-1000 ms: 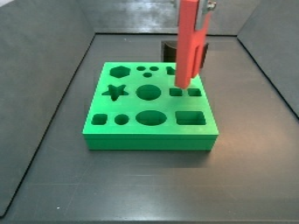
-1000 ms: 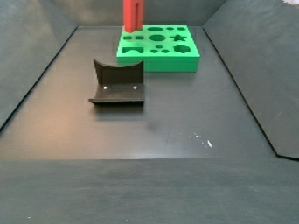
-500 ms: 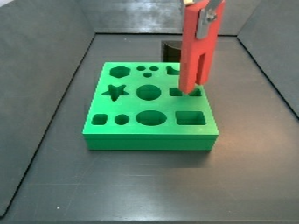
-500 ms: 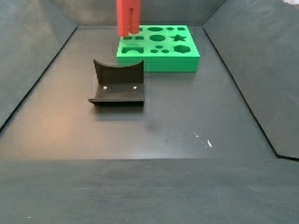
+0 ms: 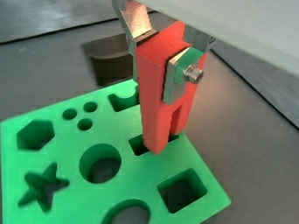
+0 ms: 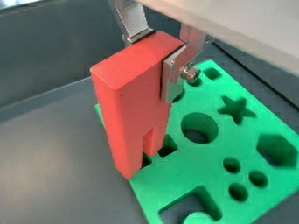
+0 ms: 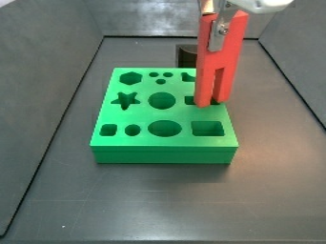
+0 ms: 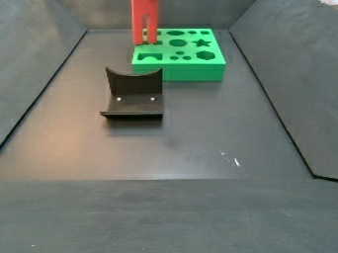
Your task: Insert the double-square object.
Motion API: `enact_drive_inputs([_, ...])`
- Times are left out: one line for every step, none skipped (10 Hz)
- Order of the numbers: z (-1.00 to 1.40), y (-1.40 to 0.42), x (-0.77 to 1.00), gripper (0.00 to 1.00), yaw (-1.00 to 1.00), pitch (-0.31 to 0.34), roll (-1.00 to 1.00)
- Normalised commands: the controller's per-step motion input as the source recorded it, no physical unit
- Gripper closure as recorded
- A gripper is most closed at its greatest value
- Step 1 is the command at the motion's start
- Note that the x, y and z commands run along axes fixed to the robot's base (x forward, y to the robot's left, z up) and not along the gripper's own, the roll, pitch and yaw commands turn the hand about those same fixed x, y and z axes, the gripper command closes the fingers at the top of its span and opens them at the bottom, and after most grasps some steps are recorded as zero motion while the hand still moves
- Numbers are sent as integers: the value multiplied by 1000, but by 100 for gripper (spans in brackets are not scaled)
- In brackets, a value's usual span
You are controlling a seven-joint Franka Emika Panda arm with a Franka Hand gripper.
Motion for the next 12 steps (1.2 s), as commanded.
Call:
enact_drive_inputs([-51, 0, 0, 100, -1000, 3, 0])
enact_drive_inputs([-34, 37, 0, 100, -906, 57, 41])
enact_drive_inputs([-17, 23, 0, 100, -800, 106, 84])
enact_drive_inputs([-37, 106, -220, 100, -160, 11, 4])
enact_drive_inputs([-43, 160, -200, 100, -46, 3, 13])
enact_drive_inputs([-80, 154, -83, 100, 0, 0, 1])
enact_drive_inputs([-123, 83, 0, 100, 0, 0, 0])
enact_drive_inputs([-126, 40, 0, 100, 9, 0, 0])
enact_drive_inputs([-129, 0, 0, 100, 3, 0, 0])
enact_drive_inputs([-197, 0, 0, 100, 0, 0, -14])
enact_drive_inputs([-194, 0, -40, 100, -117, 0, -57])
enact_drive_inputs([-186, 0, -154, 100, 0, 0, -71])
